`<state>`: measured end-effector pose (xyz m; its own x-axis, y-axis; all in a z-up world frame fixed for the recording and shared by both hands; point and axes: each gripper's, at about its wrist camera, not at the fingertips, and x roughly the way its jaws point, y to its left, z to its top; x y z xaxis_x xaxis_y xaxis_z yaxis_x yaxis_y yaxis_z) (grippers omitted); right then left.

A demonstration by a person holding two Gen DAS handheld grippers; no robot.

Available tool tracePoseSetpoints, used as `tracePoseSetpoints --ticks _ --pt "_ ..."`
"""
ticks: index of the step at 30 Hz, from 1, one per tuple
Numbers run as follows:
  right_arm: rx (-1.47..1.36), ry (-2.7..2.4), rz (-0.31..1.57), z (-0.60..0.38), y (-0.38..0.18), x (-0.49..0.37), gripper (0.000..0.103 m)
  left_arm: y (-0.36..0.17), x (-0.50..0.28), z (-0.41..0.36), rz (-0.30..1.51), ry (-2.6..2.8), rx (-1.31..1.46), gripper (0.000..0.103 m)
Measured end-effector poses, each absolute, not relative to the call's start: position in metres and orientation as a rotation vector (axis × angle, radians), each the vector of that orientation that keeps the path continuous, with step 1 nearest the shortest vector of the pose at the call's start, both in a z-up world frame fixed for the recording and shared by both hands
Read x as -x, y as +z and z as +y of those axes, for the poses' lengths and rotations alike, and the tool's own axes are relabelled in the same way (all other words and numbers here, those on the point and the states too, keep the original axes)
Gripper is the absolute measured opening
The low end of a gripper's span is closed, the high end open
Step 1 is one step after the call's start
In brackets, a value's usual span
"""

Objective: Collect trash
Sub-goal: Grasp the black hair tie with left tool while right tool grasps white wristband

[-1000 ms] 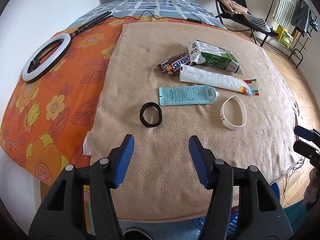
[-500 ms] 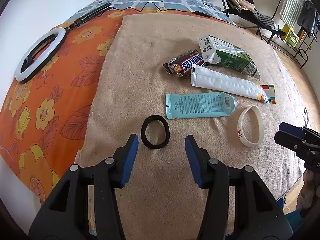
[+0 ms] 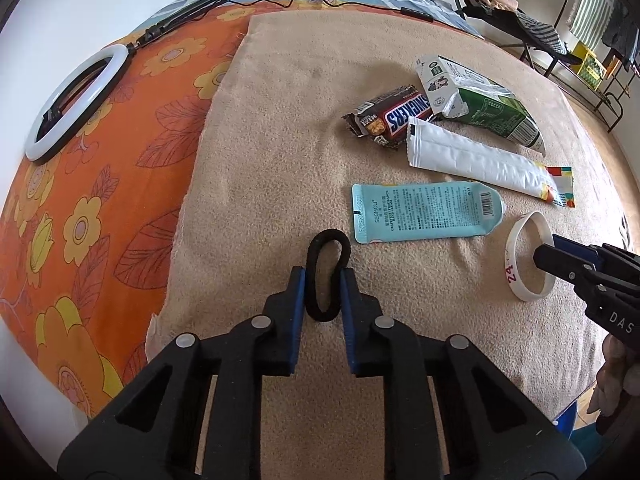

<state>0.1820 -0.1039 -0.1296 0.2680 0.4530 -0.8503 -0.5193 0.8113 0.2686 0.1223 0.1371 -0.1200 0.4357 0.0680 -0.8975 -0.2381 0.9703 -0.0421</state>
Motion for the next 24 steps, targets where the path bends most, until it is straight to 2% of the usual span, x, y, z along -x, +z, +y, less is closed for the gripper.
tracePoseSetpoints --ticks 2,3,4,6,24 --pt "0.09 0.645 1.11 -0.102 -0.129 -0.181 0.023 -0.119 -0.121 0.139 1.101 0.191 0.184 0.01" --pt "0.094 0.638 1.108 -0.102 -0.13 -0.182 0.013 -0.118 -0.12 0.139 1.098 0.19 0.185 0.008" --pt "0.089 0.634 1.11 -0.103 -0.13 -0.183 0.008 -0.117 -0.119 0.139 1.095 0.19 0.183 0.007" --pt "0.058 0.637 1.116 -0.107 -0.131 -0.186 0.005 -0.114 -0.117 0.137 1.088 0.19 0.172 0.007" --pt "0.062 0.672 0.982 -0.131 -0.082 -0.16 0.003 -0.074 -0.081 0.115 1.0 0.132 0.16 0.005"
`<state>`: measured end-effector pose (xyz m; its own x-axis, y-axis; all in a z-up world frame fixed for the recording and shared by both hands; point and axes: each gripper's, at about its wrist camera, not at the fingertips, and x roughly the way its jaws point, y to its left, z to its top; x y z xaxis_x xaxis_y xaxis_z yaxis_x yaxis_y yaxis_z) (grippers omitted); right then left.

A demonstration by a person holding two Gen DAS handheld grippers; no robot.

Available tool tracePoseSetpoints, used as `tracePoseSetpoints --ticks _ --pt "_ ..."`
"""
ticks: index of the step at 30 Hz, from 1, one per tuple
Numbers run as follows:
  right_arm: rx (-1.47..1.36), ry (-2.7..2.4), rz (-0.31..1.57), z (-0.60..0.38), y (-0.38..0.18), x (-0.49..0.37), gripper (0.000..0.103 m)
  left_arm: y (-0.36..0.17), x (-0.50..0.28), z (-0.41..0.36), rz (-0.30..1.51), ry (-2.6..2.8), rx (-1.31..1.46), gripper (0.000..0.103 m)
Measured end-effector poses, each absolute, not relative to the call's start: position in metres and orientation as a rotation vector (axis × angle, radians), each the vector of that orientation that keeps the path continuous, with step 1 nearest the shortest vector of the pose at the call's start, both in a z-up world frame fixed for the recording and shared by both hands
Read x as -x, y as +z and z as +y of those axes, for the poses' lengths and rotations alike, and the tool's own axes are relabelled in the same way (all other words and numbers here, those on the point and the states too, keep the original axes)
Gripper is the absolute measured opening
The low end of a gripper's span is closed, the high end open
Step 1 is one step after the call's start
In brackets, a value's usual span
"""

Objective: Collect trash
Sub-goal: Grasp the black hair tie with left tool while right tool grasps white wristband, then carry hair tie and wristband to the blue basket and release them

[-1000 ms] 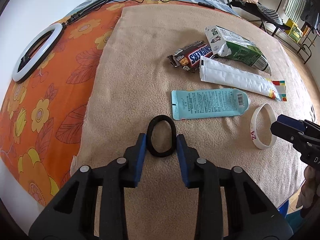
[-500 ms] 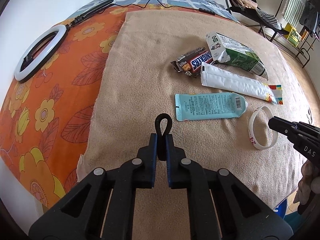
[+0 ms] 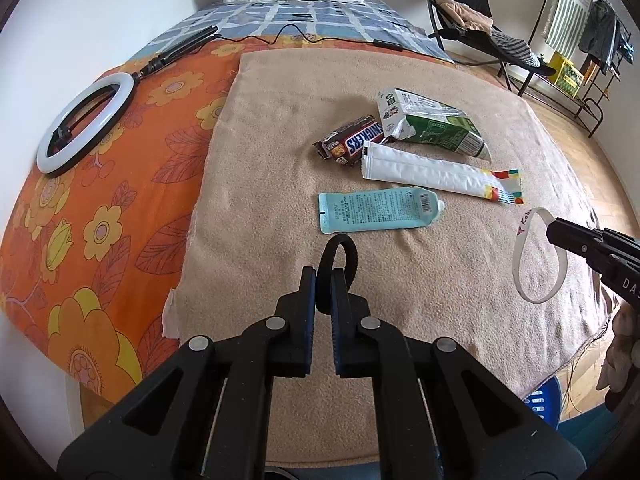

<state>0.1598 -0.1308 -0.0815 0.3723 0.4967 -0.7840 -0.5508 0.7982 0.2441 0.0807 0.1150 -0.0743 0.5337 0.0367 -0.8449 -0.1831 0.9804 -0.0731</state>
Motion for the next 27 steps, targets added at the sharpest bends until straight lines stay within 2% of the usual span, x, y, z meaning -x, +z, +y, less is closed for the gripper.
tracePoseSetpoints --ticks 15,27 --pt "0.093 0.701 0.921 -0.193 -0.053 -0.104 0.003 -0.053 -0.037 0.026 0.973 -0.076 0.103 0.005" --pt "0.159 0.729 0.966 -0.23 -0.075 -0.051 0.003 -0.089 0.005 -0.04 1.066 -0.223 0.035 0.005"
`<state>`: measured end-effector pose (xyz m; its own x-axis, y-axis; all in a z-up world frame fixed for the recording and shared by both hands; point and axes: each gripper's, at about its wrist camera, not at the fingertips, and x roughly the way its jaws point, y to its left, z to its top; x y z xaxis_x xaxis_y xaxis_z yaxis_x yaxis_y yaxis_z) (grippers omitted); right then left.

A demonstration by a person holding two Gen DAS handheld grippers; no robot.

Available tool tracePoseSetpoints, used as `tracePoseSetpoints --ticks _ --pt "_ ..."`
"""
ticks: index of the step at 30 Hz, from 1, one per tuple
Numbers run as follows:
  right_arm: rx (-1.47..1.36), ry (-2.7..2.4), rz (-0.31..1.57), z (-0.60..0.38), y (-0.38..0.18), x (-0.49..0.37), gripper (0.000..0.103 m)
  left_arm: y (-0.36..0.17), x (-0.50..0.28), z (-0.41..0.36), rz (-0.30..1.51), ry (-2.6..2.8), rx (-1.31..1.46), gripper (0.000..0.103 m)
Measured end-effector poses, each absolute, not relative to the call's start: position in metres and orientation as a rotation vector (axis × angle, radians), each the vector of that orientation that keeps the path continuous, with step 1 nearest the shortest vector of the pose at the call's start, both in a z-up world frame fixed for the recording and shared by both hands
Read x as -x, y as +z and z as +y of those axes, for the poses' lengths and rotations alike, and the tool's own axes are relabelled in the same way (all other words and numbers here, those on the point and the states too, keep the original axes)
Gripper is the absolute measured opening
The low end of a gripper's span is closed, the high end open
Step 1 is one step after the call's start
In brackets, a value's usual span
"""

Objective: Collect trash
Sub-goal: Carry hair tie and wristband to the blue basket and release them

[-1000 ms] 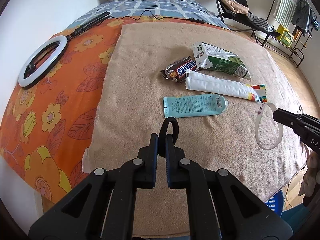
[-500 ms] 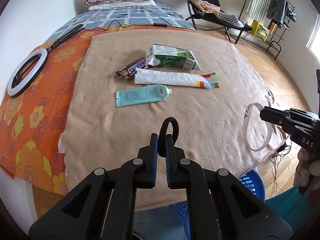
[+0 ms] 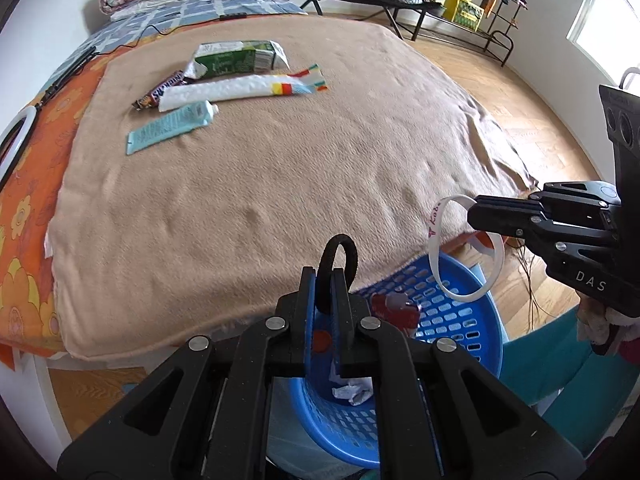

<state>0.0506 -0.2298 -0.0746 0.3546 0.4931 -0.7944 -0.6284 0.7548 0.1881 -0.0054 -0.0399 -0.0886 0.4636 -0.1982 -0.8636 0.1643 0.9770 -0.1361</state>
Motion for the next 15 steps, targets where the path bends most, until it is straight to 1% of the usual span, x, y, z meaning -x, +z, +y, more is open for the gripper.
tracePoseSetpoints --ticks 15 --pt "0.235 0.757 1.057 -0.238 -0.118 -0.005 0.003 -0.132 0.034 -0.06 1.181 -0.279 0.029 0.005"
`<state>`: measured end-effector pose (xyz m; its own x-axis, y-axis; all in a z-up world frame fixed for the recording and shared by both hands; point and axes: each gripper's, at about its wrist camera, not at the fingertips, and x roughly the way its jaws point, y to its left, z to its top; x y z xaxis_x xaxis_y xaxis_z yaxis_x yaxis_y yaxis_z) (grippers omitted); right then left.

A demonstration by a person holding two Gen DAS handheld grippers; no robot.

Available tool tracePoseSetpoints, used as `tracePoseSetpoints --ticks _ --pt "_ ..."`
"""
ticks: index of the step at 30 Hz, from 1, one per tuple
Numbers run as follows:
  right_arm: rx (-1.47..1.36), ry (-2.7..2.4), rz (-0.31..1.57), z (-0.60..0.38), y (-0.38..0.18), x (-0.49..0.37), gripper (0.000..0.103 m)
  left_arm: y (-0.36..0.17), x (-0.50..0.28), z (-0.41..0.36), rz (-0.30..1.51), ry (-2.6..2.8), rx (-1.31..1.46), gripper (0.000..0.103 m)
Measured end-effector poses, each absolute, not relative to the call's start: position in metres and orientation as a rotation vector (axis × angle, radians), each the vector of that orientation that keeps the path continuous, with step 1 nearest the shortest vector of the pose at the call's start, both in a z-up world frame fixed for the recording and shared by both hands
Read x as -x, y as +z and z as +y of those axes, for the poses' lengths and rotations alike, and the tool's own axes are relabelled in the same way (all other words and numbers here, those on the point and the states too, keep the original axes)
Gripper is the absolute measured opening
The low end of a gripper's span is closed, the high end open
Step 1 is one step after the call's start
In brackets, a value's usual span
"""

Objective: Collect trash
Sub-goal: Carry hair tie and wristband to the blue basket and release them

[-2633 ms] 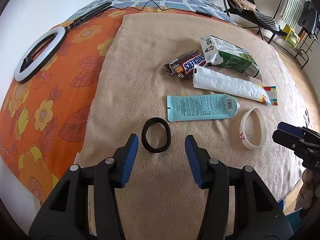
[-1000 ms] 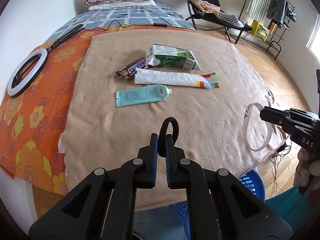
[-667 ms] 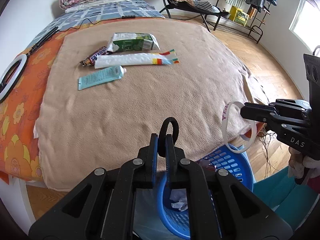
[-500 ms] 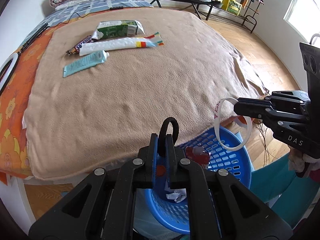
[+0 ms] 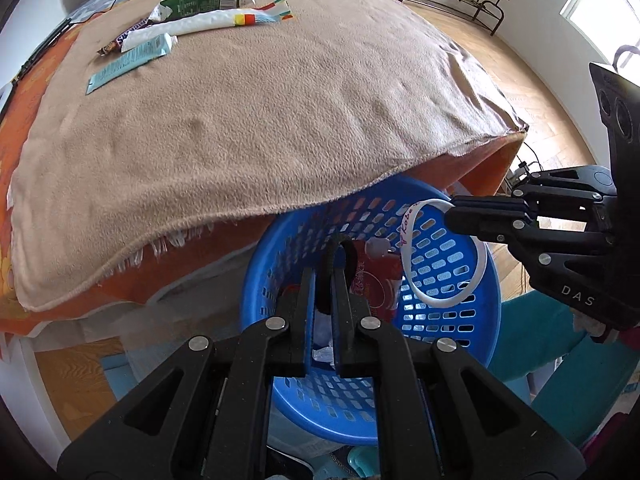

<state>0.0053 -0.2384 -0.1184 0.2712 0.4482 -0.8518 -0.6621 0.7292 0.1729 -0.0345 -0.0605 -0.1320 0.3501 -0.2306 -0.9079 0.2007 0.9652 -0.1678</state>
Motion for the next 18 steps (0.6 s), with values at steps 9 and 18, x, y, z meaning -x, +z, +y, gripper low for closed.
tracePoseSetpoints --ticks 9,18 --pt "0.268 0.766 1.118 -0.235 -0.142 0.004 0.003 -0.144 0.041 -0.061 1.215 -0.295 0.018 0.005" --pt "0.276 0.751 1.162 -0.234 -0.15 0.002 0.015 -0.146 0.041 -0.064 1.217 -0.302 0.022 0.039"
